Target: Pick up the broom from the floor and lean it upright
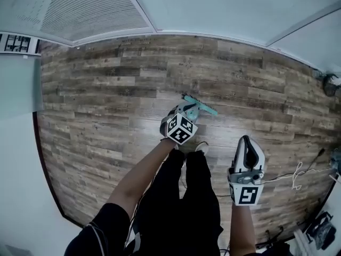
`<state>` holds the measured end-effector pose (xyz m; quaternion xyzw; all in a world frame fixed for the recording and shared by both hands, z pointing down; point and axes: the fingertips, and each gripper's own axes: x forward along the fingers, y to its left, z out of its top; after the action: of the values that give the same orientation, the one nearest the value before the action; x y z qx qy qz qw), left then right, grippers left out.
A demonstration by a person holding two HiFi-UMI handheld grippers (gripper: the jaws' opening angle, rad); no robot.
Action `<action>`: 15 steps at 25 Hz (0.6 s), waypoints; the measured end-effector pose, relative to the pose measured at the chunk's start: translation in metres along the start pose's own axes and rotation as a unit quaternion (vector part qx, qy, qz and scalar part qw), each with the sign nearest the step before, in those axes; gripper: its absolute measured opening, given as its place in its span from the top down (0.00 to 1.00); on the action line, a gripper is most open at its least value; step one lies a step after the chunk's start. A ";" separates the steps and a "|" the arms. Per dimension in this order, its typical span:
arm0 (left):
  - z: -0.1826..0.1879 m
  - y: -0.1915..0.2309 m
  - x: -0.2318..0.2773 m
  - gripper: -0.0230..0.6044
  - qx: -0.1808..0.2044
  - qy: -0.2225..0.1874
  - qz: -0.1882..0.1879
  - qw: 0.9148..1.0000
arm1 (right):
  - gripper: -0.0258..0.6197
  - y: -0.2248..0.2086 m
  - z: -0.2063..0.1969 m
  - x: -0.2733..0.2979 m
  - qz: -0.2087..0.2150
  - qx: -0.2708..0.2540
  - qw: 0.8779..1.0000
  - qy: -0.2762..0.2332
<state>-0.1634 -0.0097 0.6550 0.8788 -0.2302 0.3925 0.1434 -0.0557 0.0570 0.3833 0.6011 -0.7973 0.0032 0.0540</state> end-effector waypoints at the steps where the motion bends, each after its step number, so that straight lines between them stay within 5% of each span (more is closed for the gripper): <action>1: 0.017 -0.002 -0.006 0.82 0.000 0.000 0.001 1.000 | 0.93 -0.005 0.013 -0.006 -0.005 0.003 1.000 -0.002; 6: 0.078 -0.019 -0.041 0.82 -0.012 0.011 0.008 1.000 | 0.93 -0.026 0.069 -0.060 -0.015 0.020 1.000 -0.019; 11: 0.120 -0.032 -0.052 0.82 0.002 0.025 0.019 1.000 | 0.93 -0.057 0.068 -0.103 0.026 0.034 0.999 -0.010; 15: 0.156 -0.039 -0.050 0.82 0.026 0.024 0.031 0.999 | 0.93 -0.096 0.077 -0.114 0.012 0.015 0.999 -0.027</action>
<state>-0.0752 -0.0296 0.5134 0.8650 -0.2432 0.4237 0.1143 0.0611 0.1344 0.2908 0.5917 -0.8058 -0.0007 0.0237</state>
